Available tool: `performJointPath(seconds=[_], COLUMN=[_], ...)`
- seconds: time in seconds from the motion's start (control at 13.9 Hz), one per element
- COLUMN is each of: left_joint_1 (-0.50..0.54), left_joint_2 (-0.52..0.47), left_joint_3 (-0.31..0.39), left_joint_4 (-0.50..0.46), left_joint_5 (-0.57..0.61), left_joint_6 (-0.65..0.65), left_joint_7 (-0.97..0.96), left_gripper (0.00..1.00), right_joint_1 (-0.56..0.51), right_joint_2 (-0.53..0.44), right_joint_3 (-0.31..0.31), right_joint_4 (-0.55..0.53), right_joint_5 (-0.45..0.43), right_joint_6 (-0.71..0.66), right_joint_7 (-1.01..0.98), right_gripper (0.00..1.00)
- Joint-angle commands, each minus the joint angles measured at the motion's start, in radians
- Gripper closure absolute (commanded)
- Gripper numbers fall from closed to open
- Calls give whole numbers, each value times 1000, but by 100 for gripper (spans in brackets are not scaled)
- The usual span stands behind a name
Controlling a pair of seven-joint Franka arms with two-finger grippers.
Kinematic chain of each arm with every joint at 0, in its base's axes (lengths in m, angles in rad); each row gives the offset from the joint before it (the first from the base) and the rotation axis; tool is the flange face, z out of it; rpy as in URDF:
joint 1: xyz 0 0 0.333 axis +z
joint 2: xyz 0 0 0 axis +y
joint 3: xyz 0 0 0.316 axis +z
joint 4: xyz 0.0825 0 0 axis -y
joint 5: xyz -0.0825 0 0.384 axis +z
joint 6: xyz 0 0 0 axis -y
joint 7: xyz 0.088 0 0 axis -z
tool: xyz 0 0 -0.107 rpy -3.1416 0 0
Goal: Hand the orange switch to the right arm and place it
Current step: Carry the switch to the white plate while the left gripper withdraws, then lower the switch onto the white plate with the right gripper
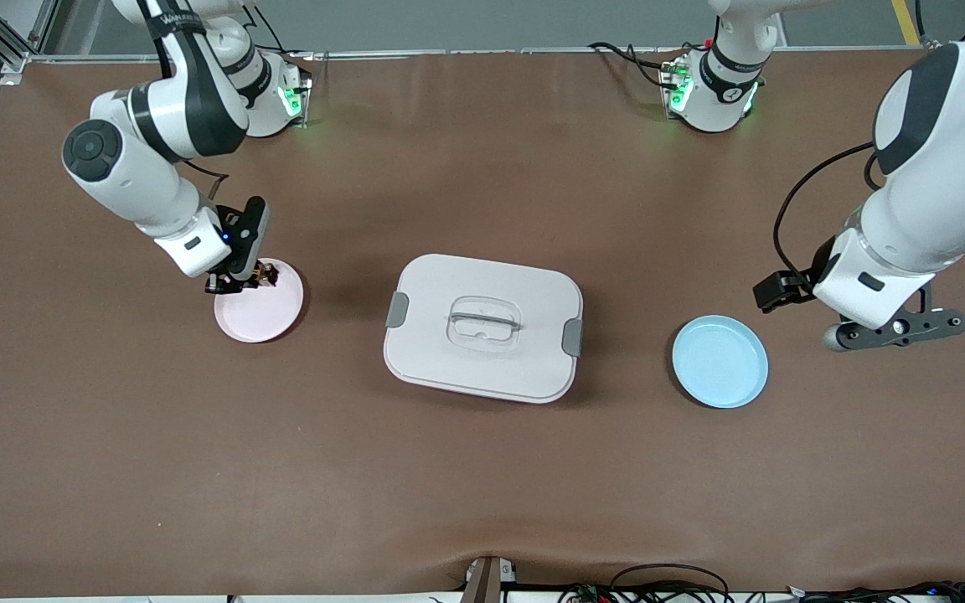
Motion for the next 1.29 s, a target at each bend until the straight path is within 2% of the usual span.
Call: performJointPath(seconds=[0.0,0.22,0.36,0.57,0.72,0.79,1.01,1.22], left_joint_1=[25,57,45,-36,-113,-142,-144,-138], left_joint_2=[-40,-56,-111,-178,-238,-262,-310,-326], left_joint_3=[-10,-13,24,158,299,348,361,361], left_joint_4=[-12,-12,-19,-44,-106,-136,-183,-188], left_joint_5=[5,-8,-23,-76,-156,-178,-178,-178], left_joint_6=[-58,-58,-60,-110,-110,-110,-110,-112], left_joint_7=[59,146,244,352,363,377,384,384], left_gripper=[0,0,0,0,0,0,0,0], right_joint_1=[-42,-45,-45,-60,-71,-71,-80,-109], right_joint_2=[41,63,92,130,147,150,178,235], right_joint_3=[13,13,13,13,13,13,13,13], right_joint_4=[-16,-96,-111,-136,-148,-162,-175,-195], right_joint_5=[-59,-69,-85,-93,-95,-95,-95,-95], right_joint_6=[50,199,265,362,388,411,468,582], right_joint_7=[-14,-14,-25,-44,-51,-51,-74,-117], right_gripper=[100,100,100,100,100,100,100,100])
